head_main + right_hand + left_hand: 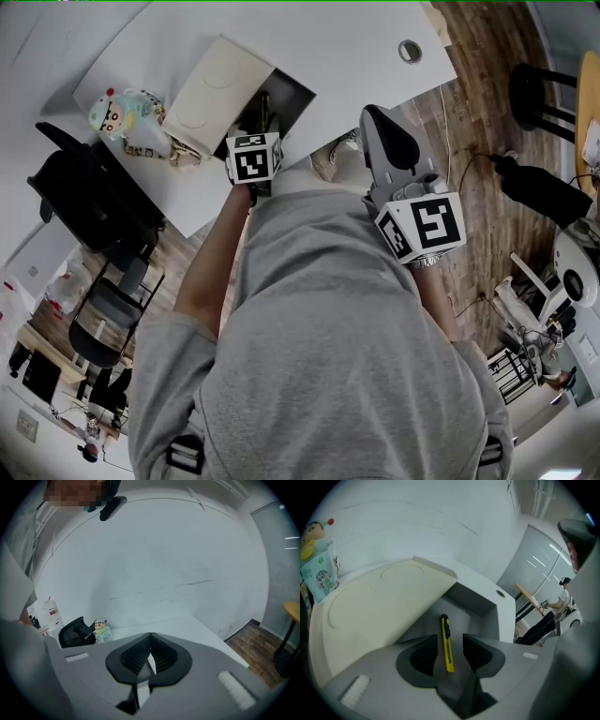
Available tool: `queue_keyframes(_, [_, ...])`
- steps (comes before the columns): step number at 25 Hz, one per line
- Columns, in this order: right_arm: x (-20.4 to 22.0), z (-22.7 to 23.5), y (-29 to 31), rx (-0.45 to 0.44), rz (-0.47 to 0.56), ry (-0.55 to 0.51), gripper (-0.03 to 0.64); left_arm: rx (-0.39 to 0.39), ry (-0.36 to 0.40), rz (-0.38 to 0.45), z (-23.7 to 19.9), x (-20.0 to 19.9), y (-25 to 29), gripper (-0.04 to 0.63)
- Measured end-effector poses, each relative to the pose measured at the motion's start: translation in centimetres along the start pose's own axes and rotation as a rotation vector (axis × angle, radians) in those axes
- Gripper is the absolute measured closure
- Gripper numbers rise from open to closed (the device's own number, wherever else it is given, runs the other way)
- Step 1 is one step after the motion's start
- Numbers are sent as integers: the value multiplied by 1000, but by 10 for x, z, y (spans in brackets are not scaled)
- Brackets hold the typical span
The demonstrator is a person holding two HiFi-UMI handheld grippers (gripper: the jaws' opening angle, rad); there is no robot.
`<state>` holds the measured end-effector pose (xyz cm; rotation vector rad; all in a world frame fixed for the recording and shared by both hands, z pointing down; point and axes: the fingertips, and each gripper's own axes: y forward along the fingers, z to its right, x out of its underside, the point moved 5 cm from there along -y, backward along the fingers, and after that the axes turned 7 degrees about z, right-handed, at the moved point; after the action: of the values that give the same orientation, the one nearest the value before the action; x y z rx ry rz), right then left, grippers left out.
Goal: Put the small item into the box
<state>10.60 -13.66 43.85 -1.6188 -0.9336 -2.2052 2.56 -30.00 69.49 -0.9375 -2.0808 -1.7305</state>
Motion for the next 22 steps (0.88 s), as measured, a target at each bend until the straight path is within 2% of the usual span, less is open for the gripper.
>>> queue_keyframes(7, [0, -2, -4, -12, 9, -4, 600, 48, 45, 74, 8, -5, -16, 398])
queue_keyframes(15, [2, -9, -8, -44, 19, -15, 601, 43, 86, 172, 12, -14, -45, 522])
queue_keyframes(18, [2, -13, -9, -59, 21, -21, 600, 30, 107, 215, 15, -19, -56, 588])
queue_keyframes(22, [2, -19, -11, -82, 26, -30, 600, 23, 127, 271, 19, -28, -70, 595])
